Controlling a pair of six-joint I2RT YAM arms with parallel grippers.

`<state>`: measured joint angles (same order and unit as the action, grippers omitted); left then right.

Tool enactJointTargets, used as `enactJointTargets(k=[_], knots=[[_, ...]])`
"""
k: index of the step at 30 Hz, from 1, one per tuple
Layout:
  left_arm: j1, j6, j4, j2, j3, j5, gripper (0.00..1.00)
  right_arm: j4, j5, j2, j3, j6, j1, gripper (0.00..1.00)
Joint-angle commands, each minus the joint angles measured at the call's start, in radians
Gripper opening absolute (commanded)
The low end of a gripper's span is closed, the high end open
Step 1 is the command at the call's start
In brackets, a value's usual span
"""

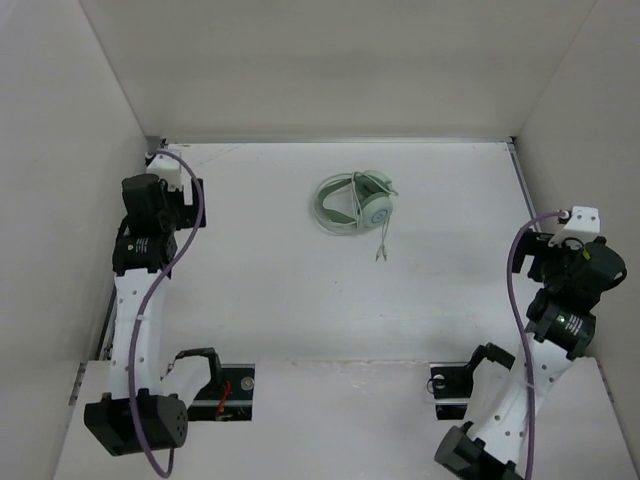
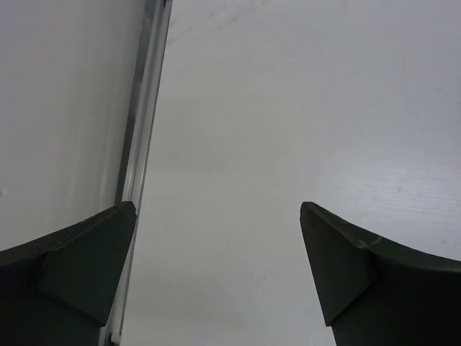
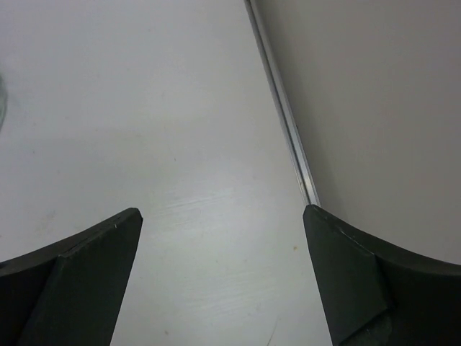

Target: Wrap the headphones

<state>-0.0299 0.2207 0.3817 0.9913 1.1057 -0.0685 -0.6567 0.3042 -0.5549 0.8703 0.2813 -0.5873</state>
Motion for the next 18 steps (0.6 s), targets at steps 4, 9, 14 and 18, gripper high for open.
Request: enactJointTargets(k=[4,9,14,18], knots=[[-0.248,-0.08,0.077,-0.057,-0.086,0.189,1.0,-0.196,0.084,-0.051,0.061,-0.097,-0.185,1.0],[-0.345,-0.089,0.057,-0.033,-0.11,0.249,1.0,-0.365,0.079,-0.149,0.209,-0.082,-0.233,1.0],[-0.379,-0.099,0.039,-0.014,-0.101,0.268,1.0,-0.342,0.084,-0.157,0.219,-0.077,-0.216,1.0],[-0.387,-0.101,-0.001,-0.023,-0.128,0.268,1.0,-0.197,0.081,-0.079,0.135,-0.09,-0.214,1.0]])
